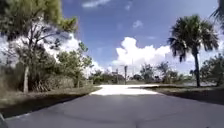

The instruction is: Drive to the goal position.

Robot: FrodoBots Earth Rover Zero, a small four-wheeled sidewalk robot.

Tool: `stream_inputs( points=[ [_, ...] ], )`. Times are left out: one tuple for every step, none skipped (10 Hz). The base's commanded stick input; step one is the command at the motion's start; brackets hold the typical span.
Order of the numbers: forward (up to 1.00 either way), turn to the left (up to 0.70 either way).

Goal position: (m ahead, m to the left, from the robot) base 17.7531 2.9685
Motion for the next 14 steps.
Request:
stream_inputs(
  points=[
    [0.85, 0.00],
    [0.85, 0.00],
    [0.85, 0.00],
    [0.85, 0.00],
    [0.85, 0.00],
    [0.85, 0.00],
    [0.85, 0.00],
    [0.85, 0.00],
    [0.85, 0.00],
    [0.85, 0.00],
    [0.85, 0.00],
    [0.85, 0.00],
    [0.85, 0.00],
    [0.85, 0.00]
  ],
)
